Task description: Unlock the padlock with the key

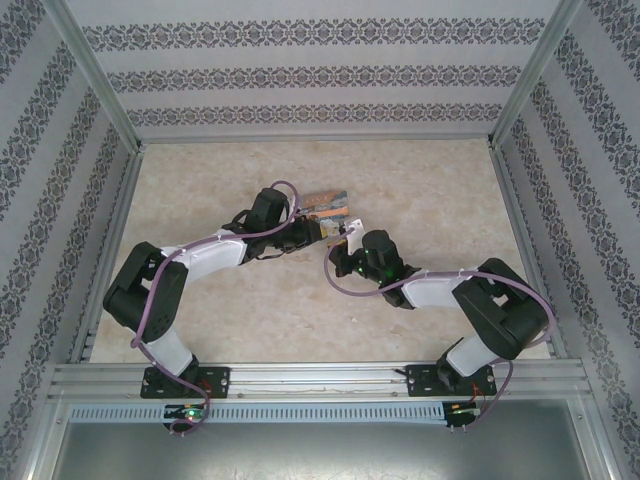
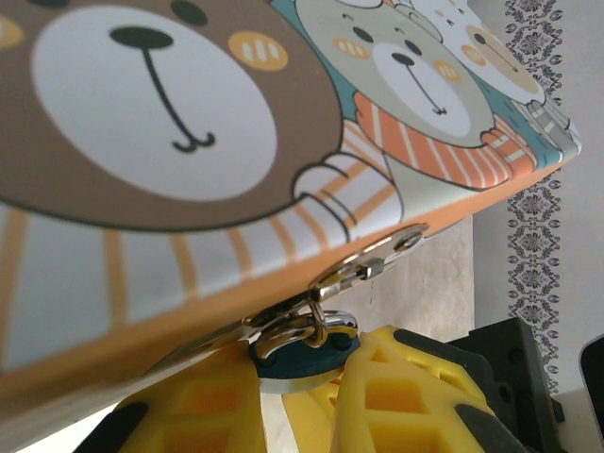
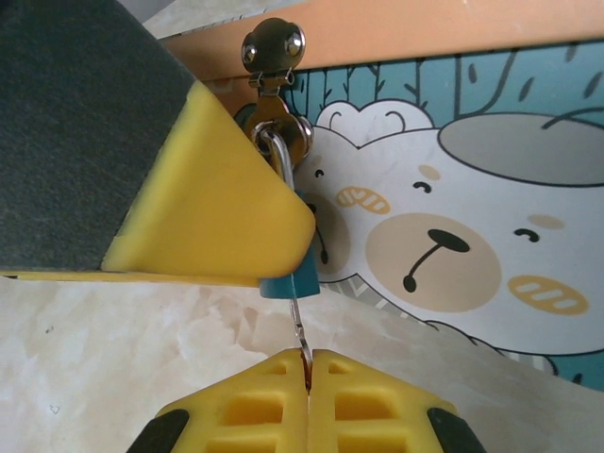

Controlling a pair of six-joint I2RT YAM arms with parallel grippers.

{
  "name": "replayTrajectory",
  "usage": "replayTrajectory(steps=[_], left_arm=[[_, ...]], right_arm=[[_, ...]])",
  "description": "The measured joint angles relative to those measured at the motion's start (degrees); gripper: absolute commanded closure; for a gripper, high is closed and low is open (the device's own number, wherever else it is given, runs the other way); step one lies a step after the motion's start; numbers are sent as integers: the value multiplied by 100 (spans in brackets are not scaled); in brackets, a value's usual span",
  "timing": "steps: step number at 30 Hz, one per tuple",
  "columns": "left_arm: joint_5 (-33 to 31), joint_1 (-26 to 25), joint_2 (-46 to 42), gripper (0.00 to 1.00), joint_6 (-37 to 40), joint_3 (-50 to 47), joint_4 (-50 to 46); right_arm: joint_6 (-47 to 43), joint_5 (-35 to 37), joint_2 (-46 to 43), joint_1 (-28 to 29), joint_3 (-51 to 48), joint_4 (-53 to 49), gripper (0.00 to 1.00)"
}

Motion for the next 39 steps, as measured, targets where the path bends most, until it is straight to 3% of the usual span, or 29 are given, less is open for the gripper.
replayTrajectory(steps=[22, 39], left_arm=[[-103, 39, -11, 87, 2, -4, 46], [-323, 55, 24, 87, 7, -101, 188]], right_arm=[[323, -205, 299, -125, 162, 295, 100], [1215, -409, 778, -201, 197, 916, 100]])
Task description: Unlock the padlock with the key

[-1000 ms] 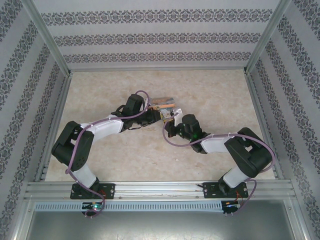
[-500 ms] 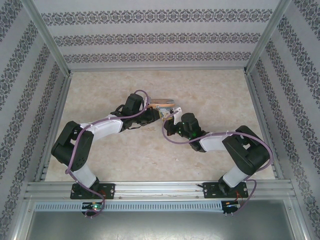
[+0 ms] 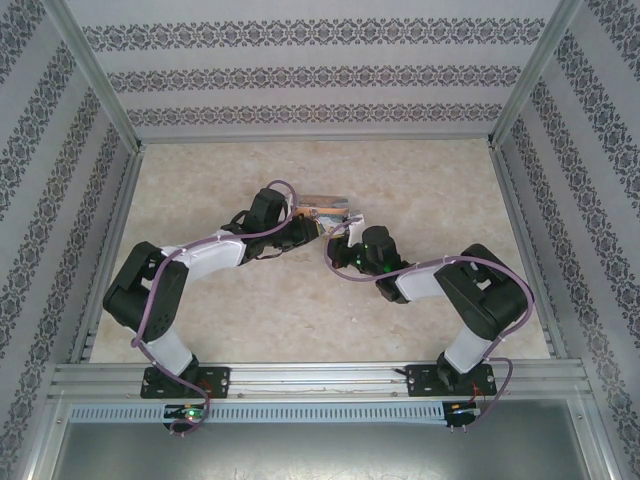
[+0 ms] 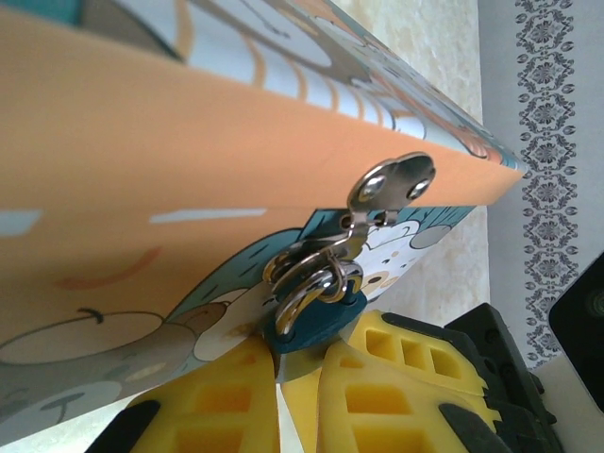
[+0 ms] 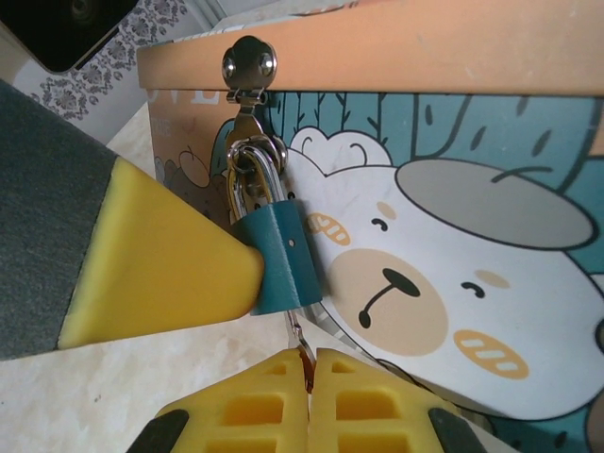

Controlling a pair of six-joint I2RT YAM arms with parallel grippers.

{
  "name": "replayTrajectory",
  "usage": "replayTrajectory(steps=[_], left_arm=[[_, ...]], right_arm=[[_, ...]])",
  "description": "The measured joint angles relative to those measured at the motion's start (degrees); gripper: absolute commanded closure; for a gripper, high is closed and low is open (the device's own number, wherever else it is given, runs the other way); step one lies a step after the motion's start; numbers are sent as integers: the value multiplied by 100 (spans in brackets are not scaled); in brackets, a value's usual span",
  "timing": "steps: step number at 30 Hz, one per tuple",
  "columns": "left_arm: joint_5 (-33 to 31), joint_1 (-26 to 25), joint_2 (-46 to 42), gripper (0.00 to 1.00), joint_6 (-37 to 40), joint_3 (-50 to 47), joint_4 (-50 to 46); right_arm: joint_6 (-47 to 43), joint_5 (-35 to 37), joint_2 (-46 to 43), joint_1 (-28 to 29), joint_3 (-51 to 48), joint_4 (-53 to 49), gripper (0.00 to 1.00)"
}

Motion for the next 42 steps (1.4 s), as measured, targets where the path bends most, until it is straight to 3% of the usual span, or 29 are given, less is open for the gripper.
replayTrajectory(steps=[6, 29, 36, 42], left_arm=[[-59, 22, 107, 86, 0, -61, 105], [424, 306, -173, 56, -9, -612, 354], [417, 776, -483, 55, -739, -1641, 1543], [317, 841, -479, 55, -1589, -2371, 2686]], right_arm=[[133, -37, 236, 0, 85, 57, 100], [470, 101, 695, 0, 173, 492, 100], [745, 42, 645, -52, 249, 20, 100], [1231, -131, 487, -70, 503, -614, 100]])
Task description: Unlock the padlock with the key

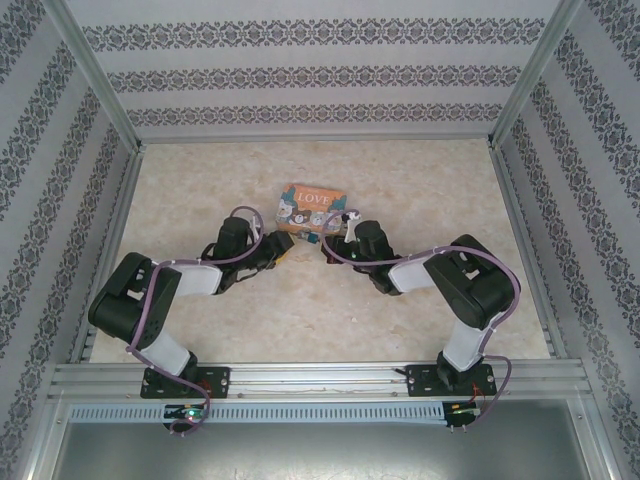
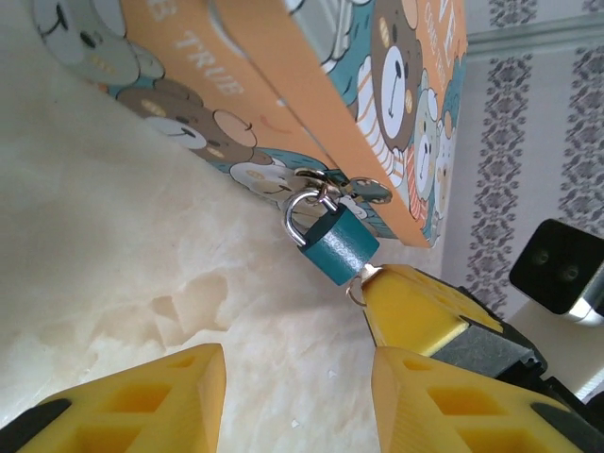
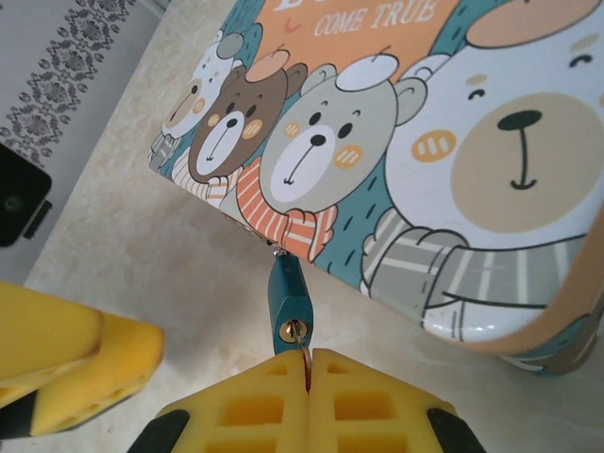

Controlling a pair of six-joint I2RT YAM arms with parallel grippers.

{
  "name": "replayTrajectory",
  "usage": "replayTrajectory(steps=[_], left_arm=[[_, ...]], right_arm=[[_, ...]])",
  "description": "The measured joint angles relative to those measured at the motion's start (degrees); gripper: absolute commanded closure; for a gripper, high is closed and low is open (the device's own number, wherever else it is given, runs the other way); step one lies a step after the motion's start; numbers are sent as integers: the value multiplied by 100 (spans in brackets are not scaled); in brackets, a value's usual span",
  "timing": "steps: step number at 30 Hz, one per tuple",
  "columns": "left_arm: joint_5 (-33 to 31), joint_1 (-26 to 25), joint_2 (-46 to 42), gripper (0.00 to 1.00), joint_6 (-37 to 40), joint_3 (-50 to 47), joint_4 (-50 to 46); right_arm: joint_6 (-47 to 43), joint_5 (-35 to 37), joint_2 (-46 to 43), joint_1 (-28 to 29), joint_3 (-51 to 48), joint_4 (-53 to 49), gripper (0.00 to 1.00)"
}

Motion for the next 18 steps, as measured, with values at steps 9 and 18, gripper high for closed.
replayTrajectory(steps=[9, 18], left_arm=[[-498, -9, 83, 55, -1054, -859, 1515], [-811, -186, 603, 56, -1633, -935, 2579]], right_arm=[[992, -79, 2, 181, 20, -221, 100], [1786, 251, 2, 442, -31, -212, 100]])
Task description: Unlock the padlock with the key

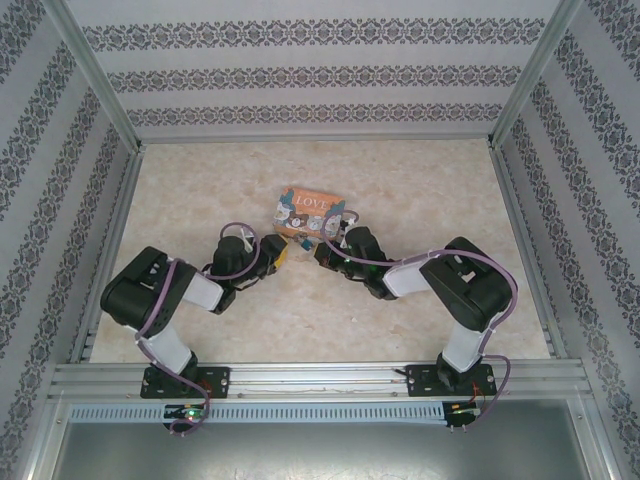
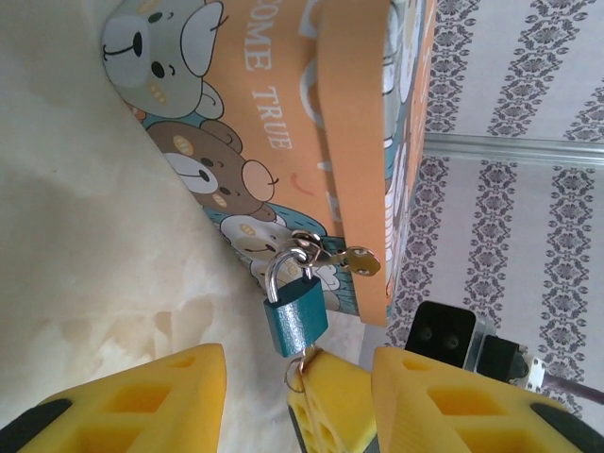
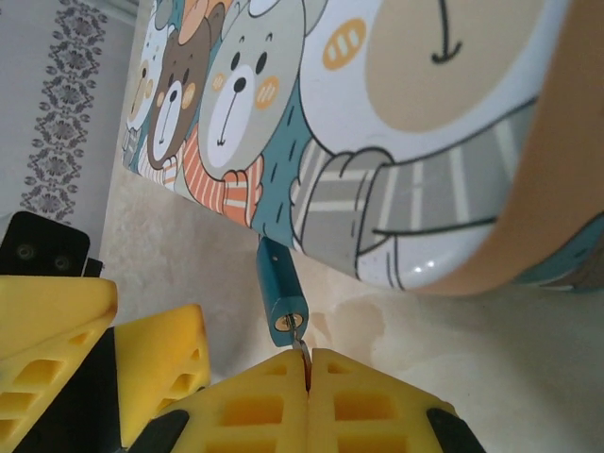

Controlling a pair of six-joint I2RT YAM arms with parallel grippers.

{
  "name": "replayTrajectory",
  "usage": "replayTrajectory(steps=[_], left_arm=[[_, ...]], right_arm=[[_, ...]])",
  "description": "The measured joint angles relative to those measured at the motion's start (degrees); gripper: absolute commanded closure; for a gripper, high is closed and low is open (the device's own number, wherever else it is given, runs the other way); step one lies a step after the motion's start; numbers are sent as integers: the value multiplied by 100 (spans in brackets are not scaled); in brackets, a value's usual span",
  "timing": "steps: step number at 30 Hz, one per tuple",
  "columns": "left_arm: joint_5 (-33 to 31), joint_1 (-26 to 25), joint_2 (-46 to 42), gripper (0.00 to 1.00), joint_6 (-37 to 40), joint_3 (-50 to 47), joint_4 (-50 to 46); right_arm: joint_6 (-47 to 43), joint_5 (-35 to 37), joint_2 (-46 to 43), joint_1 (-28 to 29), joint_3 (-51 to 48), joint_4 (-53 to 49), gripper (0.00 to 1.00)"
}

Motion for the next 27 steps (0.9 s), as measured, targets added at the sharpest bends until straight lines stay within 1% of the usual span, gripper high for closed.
replayTrajectory(steps=[6, 12, 20, 27], left_arm=[[-94, -155, 479, 57, -243, 55, 507], [-190, -264, 848, 59, -391, 173, 852], [-210, -348, 1161, 61, -474, 407, 1123], [-210, -352, 1333, 63, -518, 501, 1163]], right_arm=[[334, 227, 0, 96, -44, 83, 100], [520, 264, 0, 98, -66, 129, 100], [688, 304, 0, 162, -66, 131, 100], [730, 328, 0, 173, -66, 131, 100]])
